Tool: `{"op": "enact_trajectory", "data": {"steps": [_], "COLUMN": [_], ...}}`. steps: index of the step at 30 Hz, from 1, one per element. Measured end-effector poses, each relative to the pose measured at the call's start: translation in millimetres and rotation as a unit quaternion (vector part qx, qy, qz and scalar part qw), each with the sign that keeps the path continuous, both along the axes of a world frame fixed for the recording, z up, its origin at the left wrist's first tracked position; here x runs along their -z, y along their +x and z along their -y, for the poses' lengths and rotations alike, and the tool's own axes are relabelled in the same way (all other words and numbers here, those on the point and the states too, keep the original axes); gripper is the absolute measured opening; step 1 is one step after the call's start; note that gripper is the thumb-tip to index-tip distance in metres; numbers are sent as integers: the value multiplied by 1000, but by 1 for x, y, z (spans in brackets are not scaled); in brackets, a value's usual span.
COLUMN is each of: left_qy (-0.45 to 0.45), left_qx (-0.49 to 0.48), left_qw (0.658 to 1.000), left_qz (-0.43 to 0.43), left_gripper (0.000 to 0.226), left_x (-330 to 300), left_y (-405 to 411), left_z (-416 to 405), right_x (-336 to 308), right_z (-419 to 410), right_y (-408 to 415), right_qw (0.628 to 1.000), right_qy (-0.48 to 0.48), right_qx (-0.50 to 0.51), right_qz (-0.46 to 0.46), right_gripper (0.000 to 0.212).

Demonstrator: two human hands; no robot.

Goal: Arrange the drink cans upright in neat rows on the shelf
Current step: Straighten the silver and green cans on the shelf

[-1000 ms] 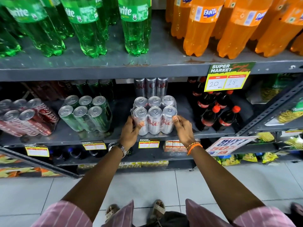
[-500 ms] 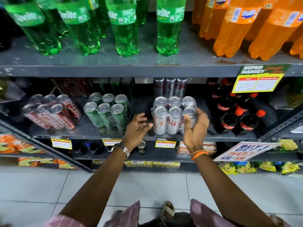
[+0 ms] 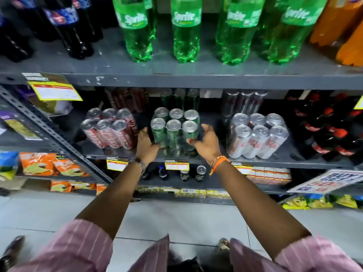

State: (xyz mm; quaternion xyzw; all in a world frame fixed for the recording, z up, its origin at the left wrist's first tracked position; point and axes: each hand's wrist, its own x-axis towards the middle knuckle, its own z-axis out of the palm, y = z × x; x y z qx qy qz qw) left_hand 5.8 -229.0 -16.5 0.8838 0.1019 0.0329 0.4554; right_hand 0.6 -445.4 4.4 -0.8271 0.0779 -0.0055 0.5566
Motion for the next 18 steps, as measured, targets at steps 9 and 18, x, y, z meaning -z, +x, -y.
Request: {"op": "enact_trajectory", "data": {"steps": [9,18], "left_qy": [-44,-4], "left_qx": [86,56], "left_qw": [994,998], "left_qz": [-43,-4], "left_gripper": [46,51], "left_x": [5,8], "left_y": [21,1], "left_z": [-16,-15], "right_x": [30,35], "right_z": [-12,-3], "right_y": [16,12], "right_qw": [999,999], "right_qy": [-28,9], "right_qx": [15,-24], "right_qz": [-27,-26], "right_gripper": [56,46]}}
